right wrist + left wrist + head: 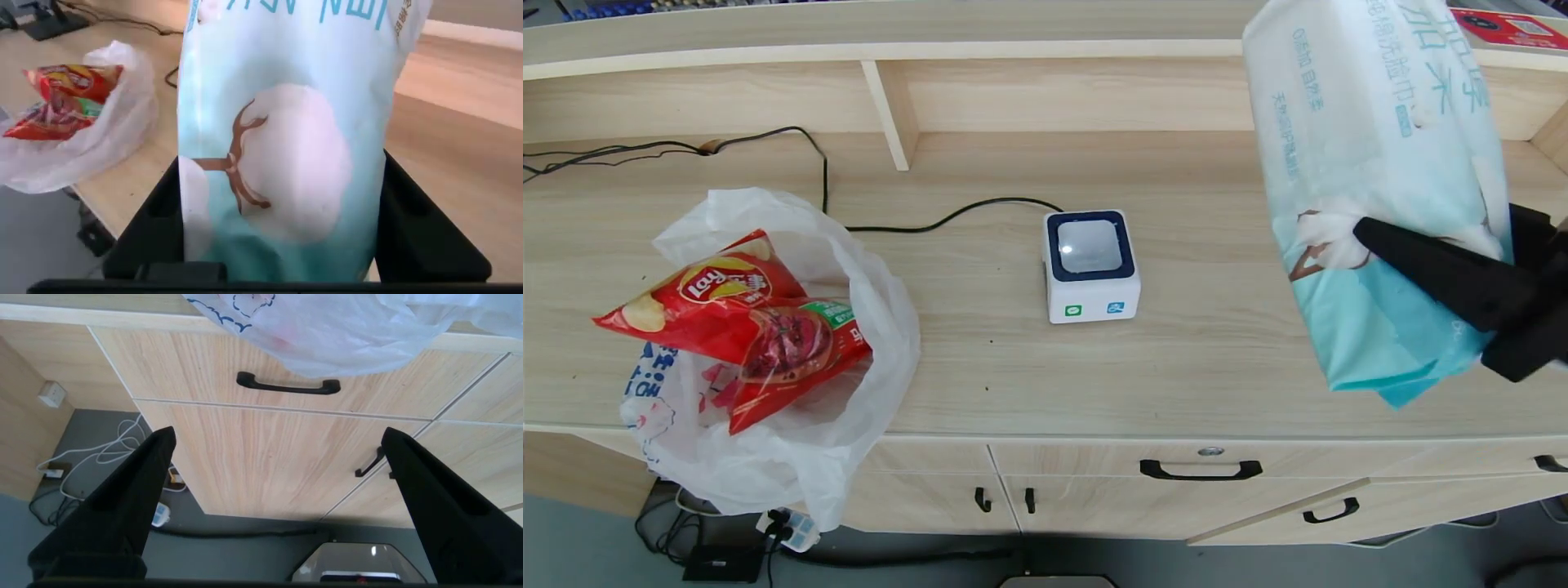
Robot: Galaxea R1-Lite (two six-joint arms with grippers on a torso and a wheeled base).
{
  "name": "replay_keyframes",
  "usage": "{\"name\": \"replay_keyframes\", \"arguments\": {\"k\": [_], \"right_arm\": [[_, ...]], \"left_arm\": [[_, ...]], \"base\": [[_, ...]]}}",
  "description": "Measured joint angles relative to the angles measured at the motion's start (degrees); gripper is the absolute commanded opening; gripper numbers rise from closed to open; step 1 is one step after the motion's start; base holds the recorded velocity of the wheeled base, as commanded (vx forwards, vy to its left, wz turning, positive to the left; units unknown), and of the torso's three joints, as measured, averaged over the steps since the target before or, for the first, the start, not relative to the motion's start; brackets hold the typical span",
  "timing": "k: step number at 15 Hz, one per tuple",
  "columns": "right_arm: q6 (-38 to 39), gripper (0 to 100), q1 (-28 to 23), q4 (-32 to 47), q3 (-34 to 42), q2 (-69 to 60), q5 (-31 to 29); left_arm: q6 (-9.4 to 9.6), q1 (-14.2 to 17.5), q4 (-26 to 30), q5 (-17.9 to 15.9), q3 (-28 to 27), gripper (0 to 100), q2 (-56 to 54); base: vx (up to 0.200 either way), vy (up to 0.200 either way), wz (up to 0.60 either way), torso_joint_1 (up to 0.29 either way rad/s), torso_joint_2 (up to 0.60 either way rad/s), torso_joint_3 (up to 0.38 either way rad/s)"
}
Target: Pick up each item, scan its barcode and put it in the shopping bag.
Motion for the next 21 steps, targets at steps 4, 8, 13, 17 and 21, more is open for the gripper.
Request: {"name": "replay_keyframes", "arguments": {"k": [4, 8, 13, 17, 21], "right_arm": [[-9.5, 0, 0.2, 0.9, -1.9, 2.0, -14.4], [-9.7, 0, 2.8, 5.6, -1.1, 2.9, -14.6], [-14.6, 0, 7.5, 5.8, 1.0, 6.8, -15.9], [-13.2, 0, 8.2, 5.6, 3.0, 9.2, -16.2], [-12.9, 0, 8.1, 5.5, 1.9, 11.8, -16.6]], "left_arm": [[-0.05, 0.0, 0.0, 0.0, 0.0, 100, 0.0], [0.0, 0.0, 0.0, 0.0, 0.0, 100, 0.0], [0.04, 0.0, 0.0, 0.0, 0.0, 100, 0.0], [0.06, 0.1, -0.1, 0.0, 0.0, 100, 0.0], [0.04, 0.0, -0.1, 0.0, 0.0, 100, 0.0]], "base": [[0.0, 0.0, 0.0, 0.0, 0.0, 0.0], [0.0, 0.0, 0.0, 0.0, 0.0, 0.0], [0.0, 0.04, 0.0, 0.0, 0.0, 0.0], [0.0, 0.2, 0.0, 0.002, 0.0, 0.001], [0.0, 0.15, 0.0, 0.008, 0.0, -0.002]]}}
